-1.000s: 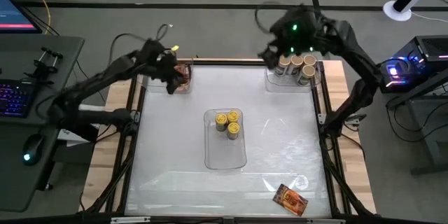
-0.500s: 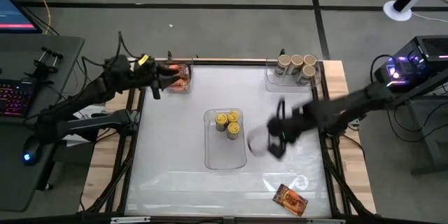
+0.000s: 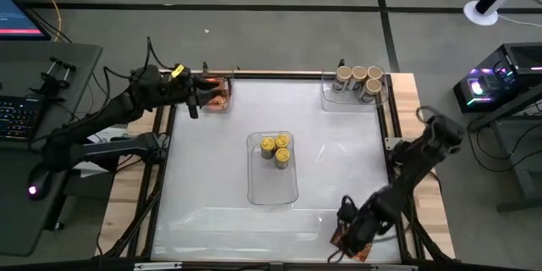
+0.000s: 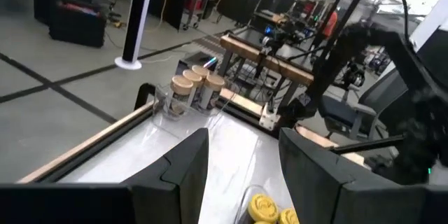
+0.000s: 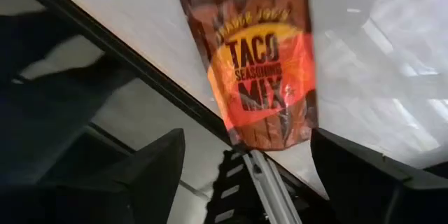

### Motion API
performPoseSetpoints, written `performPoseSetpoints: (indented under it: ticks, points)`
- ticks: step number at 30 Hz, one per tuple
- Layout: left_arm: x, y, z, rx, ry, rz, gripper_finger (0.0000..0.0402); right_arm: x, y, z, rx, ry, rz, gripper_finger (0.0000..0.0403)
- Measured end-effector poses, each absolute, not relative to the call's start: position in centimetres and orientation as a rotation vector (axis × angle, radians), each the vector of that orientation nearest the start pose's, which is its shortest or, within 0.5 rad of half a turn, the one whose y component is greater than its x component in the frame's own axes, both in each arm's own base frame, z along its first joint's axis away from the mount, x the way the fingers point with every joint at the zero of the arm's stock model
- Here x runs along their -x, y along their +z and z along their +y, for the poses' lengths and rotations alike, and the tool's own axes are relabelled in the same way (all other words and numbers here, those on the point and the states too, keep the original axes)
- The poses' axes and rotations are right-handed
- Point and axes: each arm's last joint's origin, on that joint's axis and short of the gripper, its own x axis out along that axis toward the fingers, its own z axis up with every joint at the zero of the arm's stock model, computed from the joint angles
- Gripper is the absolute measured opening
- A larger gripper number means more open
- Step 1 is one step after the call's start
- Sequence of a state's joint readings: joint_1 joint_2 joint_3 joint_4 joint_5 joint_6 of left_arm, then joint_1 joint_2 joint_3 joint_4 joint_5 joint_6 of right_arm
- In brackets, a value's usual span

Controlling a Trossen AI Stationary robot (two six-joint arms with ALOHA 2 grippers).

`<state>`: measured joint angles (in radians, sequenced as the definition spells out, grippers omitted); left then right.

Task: Sort spices by type
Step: Put the brown seasoning bag into the left transparent bin

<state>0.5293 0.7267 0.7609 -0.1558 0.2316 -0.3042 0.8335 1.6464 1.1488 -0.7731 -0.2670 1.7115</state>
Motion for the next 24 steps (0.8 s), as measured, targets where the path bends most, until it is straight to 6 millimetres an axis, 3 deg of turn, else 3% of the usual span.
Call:
performPoseSetpoints:
  ticks: [7,13,18,21,24]
  points:
    - [-14.3,33.8,7.6,0.337,0.309,0.042,0.0161,-21.8,18.0,25.8,-0.889,-0.423,1.678,0.0302]
    - [-14.3,33.9,7.6,0.333,0.315,0.030,0.0161,-22.2,15.4,26.3,-0.834,-0.472,1.718,0.0302]
    - [-14.3,33.9,7.6,0.337,0.316,0.026,0.0161,-22.3,14.5,26.4,-0.805,-0.480,1.745,0.0301]
    - [-14.3,33.9,7.7,0.337,0.316,0.026,0.0161,-22.3,14.2,26.4,-0.794,-0.495,1.751,0.0280]
    - [-14.3,33.9,7.7,0.337,0.316,0.026,0.0161,-22.2,14.2,26.3,-0.783,-0.509,1.751,0.0219]
